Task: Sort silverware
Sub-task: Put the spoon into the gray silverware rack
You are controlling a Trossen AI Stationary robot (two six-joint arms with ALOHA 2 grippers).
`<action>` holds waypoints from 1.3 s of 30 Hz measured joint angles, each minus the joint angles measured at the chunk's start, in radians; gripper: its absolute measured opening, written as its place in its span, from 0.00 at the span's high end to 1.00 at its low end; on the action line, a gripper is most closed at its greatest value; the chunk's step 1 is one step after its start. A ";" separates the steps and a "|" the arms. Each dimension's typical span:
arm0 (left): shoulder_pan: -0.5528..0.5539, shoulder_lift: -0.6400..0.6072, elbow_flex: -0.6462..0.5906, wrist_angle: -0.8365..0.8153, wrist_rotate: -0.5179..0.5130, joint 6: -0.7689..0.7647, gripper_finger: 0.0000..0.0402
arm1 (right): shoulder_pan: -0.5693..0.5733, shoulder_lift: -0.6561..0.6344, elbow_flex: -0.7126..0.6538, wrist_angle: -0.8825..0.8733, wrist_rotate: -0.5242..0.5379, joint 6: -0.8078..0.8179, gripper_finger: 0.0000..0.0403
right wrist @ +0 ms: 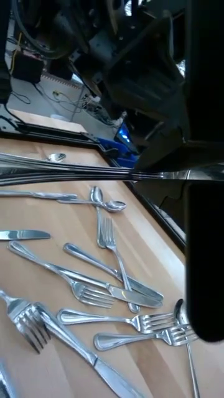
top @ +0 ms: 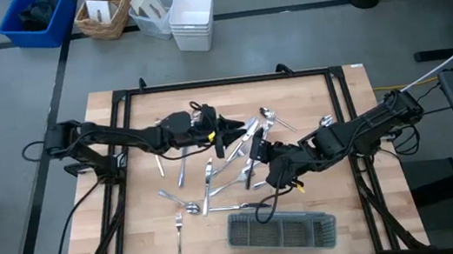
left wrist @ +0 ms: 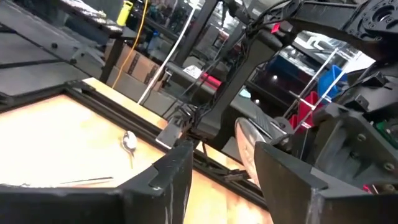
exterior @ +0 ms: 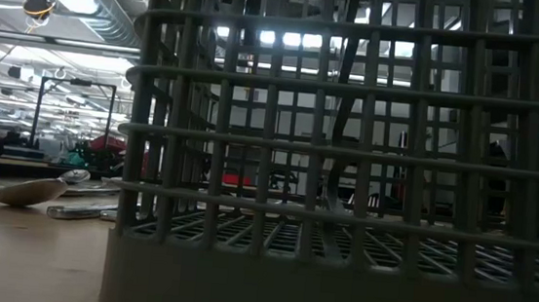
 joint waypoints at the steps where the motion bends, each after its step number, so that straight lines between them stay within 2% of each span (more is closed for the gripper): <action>1: -0.002 0.007 0.003 -0.001 0.000 -0.006 0.59 | 0.000 0.000 0.000 0.000 -0.002 -0.003 0.97; 16: -0.072 0.023 0.021 0.024 0.000 -0.042 0.59 | 0.000 0.000 0.000 0.018 -0.048 -0.004 0.96; 31: -0.093 0.078 0.020 0.047 0.000 -0.082 0.59 | 0.000 0.002 0.000 0.051 -0.094 -0.012 0.96; 39: -0.098 0.080 0.019 0.037 -0.003 -0.076 0.59 | -0.026 0.050 0.000 0.076 -0.113 -0.014 0.96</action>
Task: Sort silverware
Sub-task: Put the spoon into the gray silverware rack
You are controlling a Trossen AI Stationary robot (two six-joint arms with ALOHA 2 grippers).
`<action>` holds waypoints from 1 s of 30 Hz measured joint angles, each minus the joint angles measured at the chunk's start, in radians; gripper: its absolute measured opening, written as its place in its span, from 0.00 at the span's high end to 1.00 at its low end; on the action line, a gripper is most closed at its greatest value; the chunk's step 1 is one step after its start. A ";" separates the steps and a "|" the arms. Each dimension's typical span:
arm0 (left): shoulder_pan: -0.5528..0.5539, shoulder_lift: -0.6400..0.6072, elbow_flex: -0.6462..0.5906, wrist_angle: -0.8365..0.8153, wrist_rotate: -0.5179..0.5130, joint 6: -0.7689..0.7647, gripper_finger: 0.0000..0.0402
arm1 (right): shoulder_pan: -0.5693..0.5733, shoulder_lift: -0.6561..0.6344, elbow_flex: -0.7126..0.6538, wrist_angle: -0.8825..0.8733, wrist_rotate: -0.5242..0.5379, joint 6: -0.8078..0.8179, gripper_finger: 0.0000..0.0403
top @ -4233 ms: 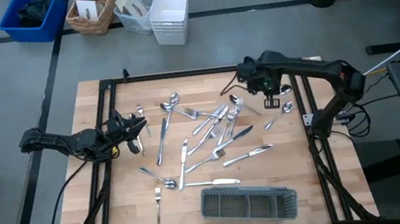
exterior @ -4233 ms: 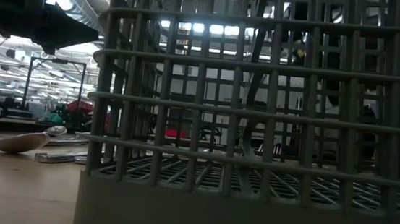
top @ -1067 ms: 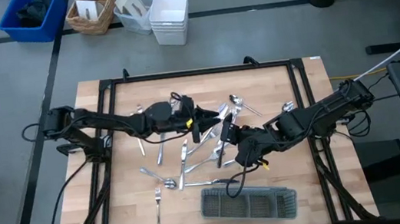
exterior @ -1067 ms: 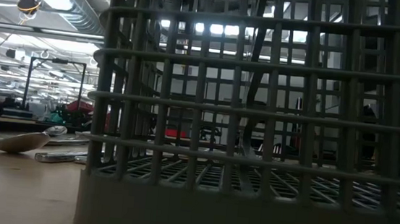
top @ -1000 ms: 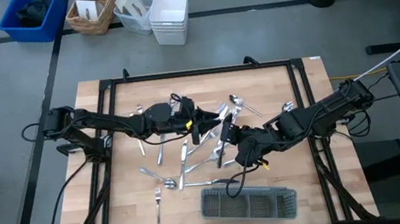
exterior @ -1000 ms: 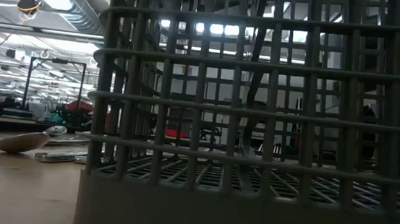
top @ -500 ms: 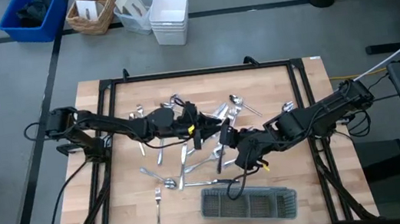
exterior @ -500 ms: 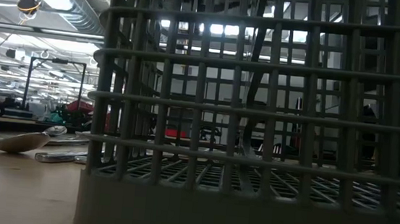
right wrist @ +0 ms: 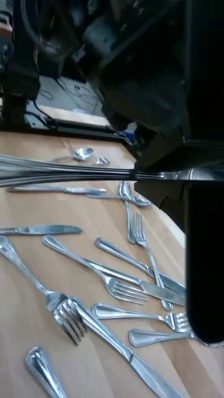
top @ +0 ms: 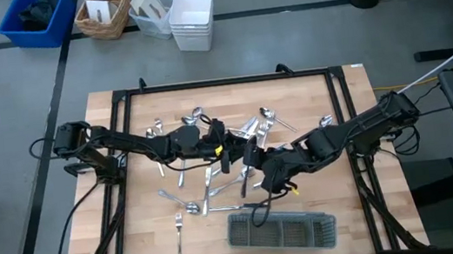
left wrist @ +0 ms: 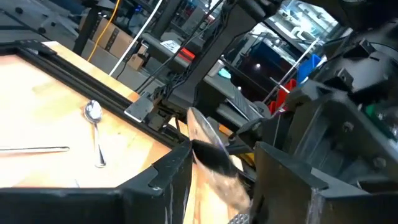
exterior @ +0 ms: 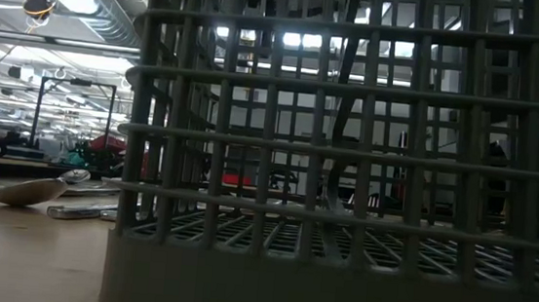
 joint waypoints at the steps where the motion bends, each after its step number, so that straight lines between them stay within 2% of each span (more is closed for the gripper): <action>1: 0.000 0.000 0.000 -0.010 -0.001 0.002 0.60 | -0.002 0.008 0.000 -0.001 0.007 0.000 0.96; 5: 0.002 0.001 0.000 -0.047 -0.005 0.013 0.68 | -0.012 0.031 0.000 -0.012 0.016 -0.014 0.96; 14: 0.009 0.001 -0.001 -0.050 -0.003 0.064 0.97 | -0.012 0.031 0.000 -0.026 0.017 -0.024 0.95; 19: 0.008 0.001 0.000 -0.053 0.000 0.079 0.98 | -0.012 0.031 0.000 -0.023 0.016 -0.014 0.95; 30: 0.027 0.000 0.000 -0.056 0.008 0.100 0.99 | -0.012 0.031 0.000 0.006 0.025 0.170 0.95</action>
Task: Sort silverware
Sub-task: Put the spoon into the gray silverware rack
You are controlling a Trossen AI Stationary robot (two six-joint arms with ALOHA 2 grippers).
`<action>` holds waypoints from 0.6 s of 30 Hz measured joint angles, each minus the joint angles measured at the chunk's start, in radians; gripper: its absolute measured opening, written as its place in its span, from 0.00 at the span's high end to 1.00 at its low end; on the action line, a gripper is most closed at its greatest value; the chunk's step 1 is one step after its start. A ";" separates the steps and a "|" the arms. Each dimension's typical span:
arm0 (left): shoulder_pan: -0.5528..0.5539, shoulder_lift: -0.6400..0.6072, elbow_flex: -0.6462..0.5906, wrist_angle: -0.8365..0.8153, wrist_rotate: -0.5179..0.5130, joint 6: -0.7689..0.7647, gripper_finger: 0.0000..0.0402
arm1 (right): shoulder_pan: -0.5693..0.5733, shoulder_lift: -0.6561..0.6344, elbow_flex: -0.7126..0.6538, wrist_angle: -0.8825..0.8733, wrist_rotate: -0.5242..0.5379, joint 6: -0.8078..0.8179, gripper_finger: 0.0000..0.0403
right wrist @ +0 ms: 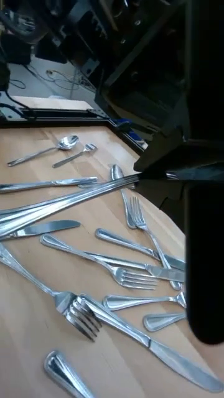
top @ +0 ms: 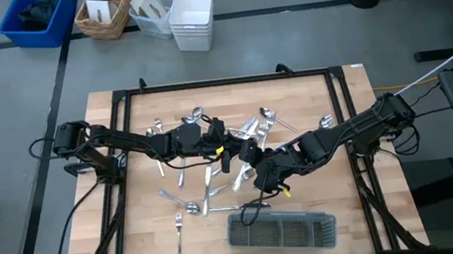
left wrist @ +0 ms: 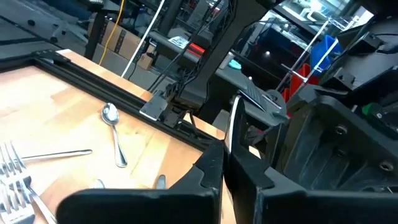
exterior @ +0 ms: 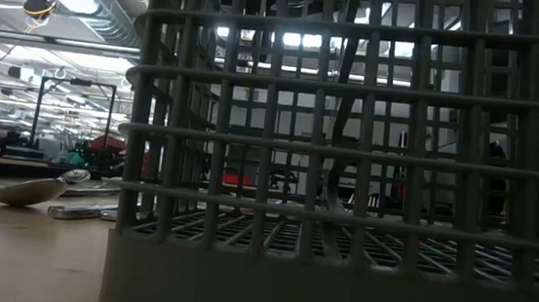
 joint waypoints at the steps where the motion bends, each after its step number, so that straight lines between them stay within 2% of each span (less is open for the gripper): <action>1: 0.001 0.000 0.000 0.000 0.000 0.002 0.99 | 0.000 0.000 0.000 0.000 0.000 0.011 0.95; 9: 0.013 0.000 0.000 0.021 0.006 0.011 0.99 | 0.000 0.000 0.000 -0.009 0.009 0.028 0.92; 18: 0.019 0.001 -0.002 0.026 0.018 0.030 1.00 | 0.000 -0.002 0.000 -0.009 0.060 0.125 0.65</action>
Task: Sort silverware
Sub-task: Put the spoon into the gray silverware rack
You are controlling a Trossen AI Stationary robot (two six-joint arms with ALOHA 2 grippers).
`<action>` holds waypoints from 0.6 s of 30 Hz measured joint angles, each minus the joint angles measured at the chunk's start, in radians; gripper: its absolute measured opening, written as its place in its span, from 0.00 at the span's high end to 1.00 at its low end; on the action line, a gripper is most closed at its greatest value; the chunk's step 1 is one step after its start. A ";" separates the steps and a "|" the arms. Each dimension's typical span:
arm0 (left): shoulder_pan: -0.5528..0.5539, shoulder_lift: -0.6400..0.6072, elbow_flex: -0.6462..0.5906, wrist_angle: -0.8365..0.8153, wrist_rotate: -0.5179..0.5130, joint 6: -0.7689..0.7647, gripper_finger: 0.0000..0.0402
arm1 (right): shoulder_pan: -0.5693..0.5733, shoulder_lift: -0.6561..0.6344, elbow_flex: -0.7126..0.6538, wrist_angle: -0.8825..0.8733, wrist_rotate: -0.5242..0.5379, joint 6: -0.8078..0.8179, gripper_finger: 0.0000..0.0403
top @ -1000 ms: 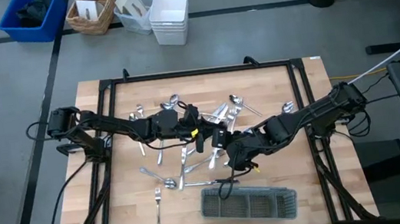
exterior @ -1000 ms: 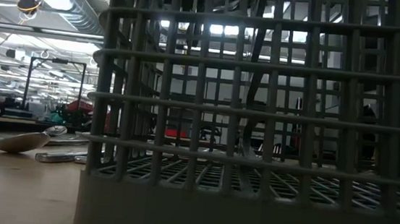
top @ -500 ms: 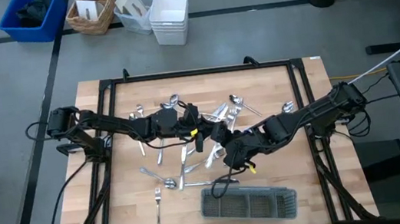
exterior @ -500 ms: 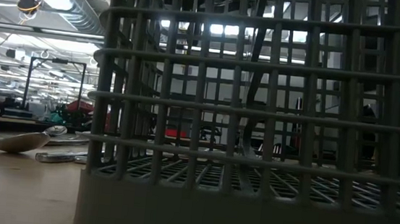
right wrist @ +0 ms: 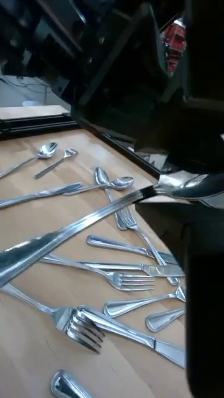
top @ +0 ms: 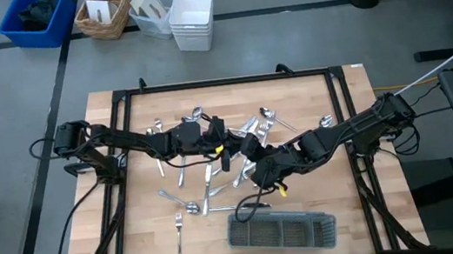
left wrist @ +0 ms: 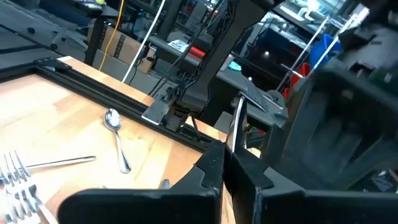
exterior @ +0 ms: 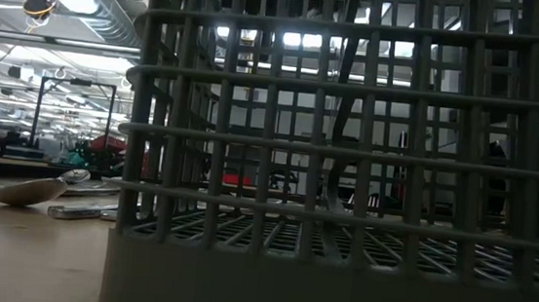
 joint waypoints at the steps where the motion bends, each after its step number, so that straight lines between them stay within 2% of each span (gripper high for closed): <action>1: 0.002 -0.001 0.000 -0.001 0.000 0.002 1.00 | 0.000 0.000 0.000 0.002 0.001 0.013 0.62; 4: 0.013 -0.012 0.000 -0.007 0.000 0.013 1.00 | 0.008 -0.001 0.001 0.002 0.011 0.086 0.59; 10: 0.031 -0.045 0.000 -0.005 0.000 0.061 1.00 | 0.021 -0.001 0.001 -0.033 0.105 0.189 0.61; 18: 0.068 -0.088 0.000 -0.011 0.002 0.145 1.00 | 0.042 -0.010 0.001 -0.179 0.163 0.369 0.63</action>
